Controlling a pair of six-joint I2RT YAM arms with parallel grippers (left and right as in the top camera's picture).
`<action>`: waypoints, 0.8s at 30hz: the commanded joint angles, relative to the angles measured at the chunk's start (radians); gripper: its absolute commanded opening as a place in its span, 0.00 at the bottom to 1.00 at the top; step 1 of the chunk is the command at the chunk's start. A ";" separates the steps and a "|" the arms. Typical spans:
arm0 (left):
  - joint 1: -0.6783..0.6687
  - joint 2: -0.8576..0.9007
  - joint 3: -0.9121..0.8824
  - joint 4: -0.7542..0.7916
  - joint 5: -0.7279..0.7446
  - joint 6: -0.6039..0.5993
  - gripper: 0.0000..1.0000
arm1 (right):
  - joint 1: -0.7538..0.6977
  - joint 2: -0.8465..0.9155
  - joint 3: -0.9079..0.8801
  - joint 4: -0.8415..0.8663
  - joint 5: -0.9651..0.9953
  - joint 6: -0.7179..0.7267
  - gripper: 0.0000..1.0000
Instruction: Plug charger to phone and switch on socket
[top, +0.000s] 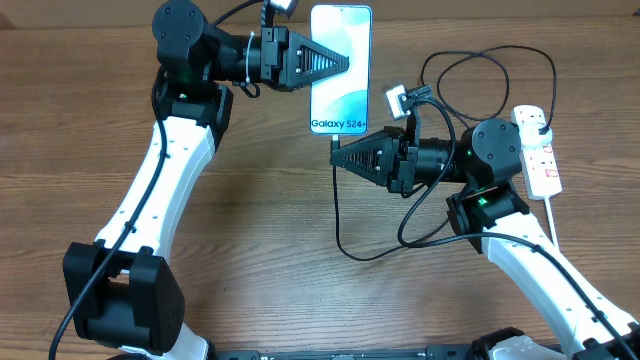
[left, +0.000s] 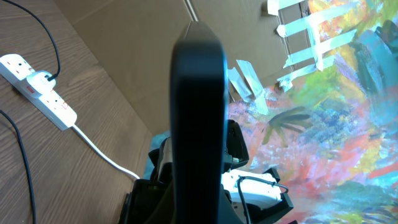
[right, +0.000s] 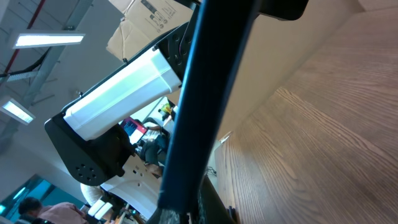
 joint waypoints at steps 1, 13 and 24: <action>0.004 -0.019 0.023 0.007 0.031 0.028 0.04 | -0.007 -0.003 0.029 0.008 0.015 0.004 0.04; 0.004 -0.019 0.023 0.007 0.056 0.027 0.04 | -0.008 -0.003 0.029 0.008 0.019 0.003 0.04; 0.004 -0.019 0.023 0.007 0.068 0.019 0.04 | -0.008 -0.003 0.029 0.007 0.022 0.003 0.04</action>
